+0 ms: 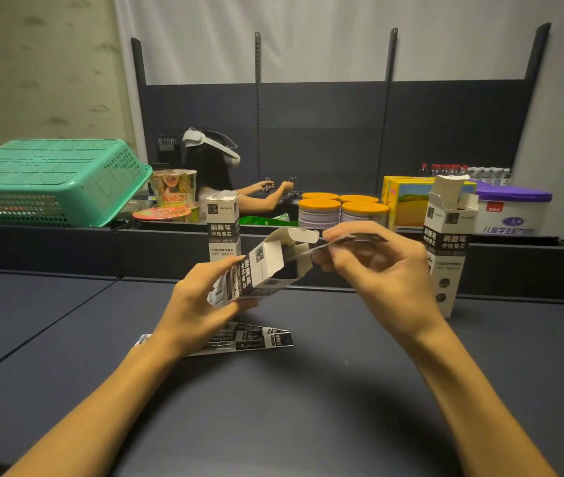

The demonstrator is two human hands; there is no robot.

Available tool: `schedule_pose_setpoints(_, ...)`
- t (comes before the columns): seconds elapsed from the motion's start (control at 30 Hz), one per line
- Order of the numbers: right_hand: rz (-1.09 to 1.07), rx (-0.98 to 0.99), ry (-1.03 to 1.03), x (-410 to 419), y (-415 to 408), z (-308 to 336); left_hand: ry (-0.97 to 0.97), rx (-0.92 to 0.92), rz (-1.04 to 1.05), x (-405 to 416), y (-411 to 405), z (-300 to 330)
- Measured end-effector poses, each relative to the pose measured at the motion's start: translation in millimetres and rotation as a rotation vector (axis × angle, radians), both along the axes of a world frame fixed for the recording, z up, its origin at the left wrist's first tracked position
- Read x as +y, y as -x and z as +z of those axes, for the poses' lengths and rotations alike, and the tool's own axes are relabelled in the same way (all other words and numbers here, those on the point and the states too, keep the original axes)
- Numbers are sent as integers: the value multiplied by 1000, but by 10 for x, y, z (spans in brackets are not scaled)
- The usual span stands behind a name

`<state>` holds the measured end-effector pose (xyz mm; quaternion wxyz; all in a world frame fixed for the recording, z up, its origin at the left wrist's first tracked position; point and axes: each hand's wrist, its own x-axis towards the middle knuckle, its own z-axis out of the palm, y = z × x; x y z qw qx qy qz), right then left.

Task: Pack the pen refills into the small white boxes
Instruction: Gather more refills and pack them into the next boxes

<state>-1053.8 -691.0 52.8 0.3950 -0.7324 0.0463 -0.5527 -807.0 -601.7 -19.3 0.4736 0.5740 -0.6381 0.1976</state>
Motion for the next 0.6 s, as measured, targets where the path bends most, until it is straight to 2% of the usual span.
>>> schedule_pose_setpoints(0.33,-204,115,468,-100,-92,-144,-10,-34,-14,-10,4,9)
schedule_pose_setpoints(0.5,-409,183,712,-145,-151,-211,-28,-67,-31,-10,16,4)
schedule_pose_setpoints(0.6,-481,221,756,-151,-194,-257,-32,-77,-31,-14,21,4)
